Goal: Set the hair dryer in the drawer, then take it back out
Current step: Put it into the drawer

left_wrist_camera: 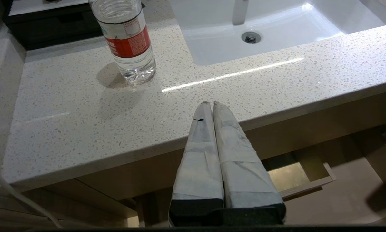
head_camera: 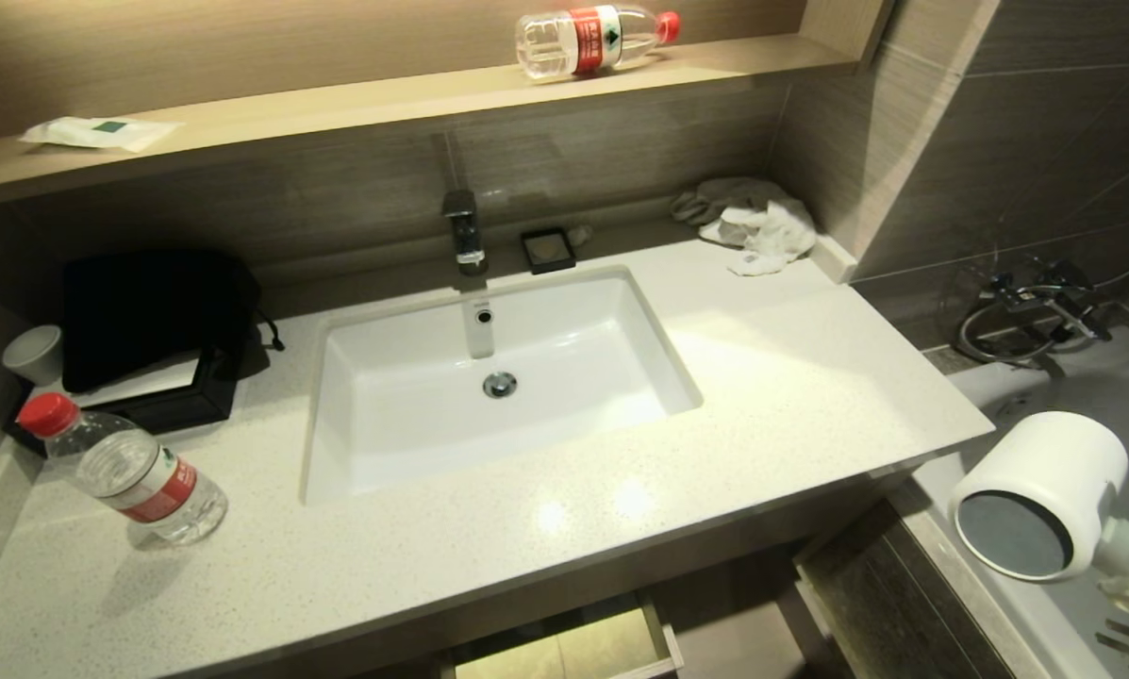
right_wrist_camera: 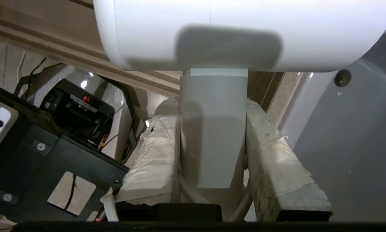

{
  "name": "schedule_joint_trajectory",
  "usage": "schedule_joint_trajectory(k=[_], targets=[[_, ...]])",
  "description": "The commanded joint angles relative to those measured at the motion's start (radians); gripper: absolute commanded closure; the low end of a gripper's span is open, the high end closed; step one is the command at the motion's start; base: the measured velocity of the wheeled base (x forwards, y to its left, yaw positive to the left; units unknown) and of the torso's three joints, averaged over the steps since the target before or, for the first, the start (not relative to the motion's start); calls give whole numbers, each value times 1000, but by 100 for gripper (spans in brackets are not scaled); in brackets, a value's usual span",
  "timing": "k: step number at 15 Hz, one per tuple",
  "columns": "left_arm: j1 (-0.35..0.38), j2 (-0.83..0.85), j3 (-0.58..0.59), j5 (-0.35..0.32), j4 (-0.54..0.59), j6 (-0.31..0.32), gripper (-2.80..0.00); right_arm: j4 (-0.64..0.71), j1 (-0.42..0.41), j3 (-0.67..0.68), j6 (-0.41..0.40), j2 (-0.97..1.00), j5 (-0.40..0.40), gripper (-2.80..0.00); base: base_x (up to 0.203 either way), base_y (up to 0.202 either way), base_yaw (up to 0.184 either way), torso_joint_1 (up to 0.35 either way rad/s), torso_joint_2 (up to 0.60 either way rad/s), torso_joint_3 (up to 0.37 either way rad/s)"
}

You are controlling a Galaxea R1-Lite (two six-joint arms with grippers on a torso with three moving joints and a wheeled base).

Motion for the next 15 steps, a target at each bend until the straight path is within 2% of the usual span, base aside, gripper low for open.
schedule_joint_trajectory(k=[1,6,9,15], targets=[[0,0,0,0,1,0,0,3,0,38,30,-70,2,0,0,0,0,0,0,0],[0,0,0,0,-1,0,0,-59,-1,134,38,-178,-12,0,0,0,0,0,0,0],[0,0,0,0,1,0,0,-96,-2,203,37,-255,-84,0,0,0,0,0,0,0],[0,0,0,0,-1,0,0,-84,-2,240,34,-306,-93,0,0,0,0,-49,50,-3]])
